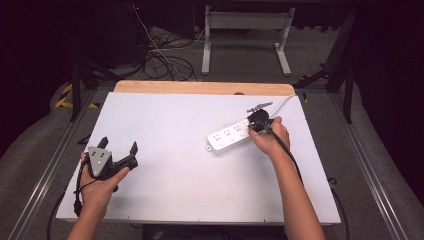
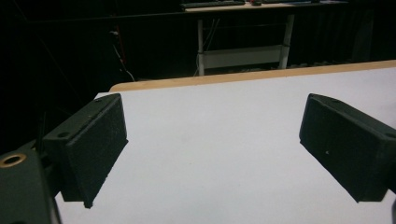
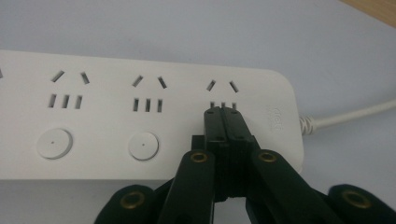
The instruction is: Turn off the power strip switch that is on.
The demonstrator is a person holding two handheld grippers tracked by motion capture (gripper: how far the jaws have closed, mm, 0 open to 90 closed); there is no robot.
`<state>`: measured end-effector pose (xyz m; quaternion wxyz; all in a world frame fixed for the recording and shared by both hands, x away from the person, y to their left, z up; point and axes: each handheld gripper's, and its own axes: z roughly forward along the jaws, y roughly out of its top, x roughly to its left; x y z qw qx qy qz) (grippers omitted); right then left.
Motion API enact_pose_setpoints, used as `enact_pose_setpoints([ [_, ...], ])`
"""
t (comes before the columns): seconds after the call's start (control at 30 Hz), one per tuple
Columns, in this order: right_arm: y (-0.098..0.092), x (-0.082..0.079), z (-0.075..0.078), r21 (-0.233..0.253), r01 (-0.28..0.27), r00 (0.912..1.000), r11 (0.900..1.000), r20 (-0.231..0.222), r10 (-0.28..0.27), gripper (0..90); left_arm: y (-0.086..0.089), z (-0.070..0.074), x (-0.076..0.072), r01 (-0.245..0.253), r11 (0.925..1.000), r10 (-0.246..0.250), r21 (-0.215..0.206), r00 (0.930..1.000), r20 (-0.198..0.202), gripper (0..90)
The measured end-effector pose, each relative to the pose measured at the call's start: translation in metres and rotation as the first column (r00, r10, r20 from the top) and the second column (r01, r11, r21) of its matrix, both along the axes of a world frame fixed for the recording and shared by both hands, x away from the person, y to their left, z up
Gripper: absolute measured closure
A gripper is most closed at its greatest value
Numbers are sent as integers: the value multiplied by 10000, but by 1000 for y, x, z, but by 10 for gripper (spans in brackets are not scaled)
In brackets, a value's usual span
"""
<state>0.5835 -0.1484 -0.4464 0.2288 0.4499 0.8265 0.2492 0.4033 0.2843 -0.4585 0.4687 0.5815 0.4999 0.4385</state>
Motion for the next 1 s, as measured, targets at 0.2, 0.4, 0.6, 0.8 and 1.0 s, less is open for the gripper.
enact_pose_setpoints([
  [0.2,-2,4,2,293,159,9993,9994,-346,-149,900,0,0,-1,9,10000,-9,5,10000,-38,83],
  [0.4,0,4,3,108,167,9991,9998,-393,-162,900,1,0,-2,-43,10000,43,-48,10000,13,83],
  [0.6,2,4,3,-79,147,9992,9999,-376,-150,900,1,0,-1,7,10000,-7,-7,10000,-31,83],
  [0.8,3,4,3,-172,181,9992,9997,-349,-187,900,0,0,-1,5,10000,-5,4,10000,-41,83],
  [1.0,3,4,3,-139,178,9992,9997,-368,-183,900,0,0,-1,13,10000,-13,7,10000,-46,83],
])
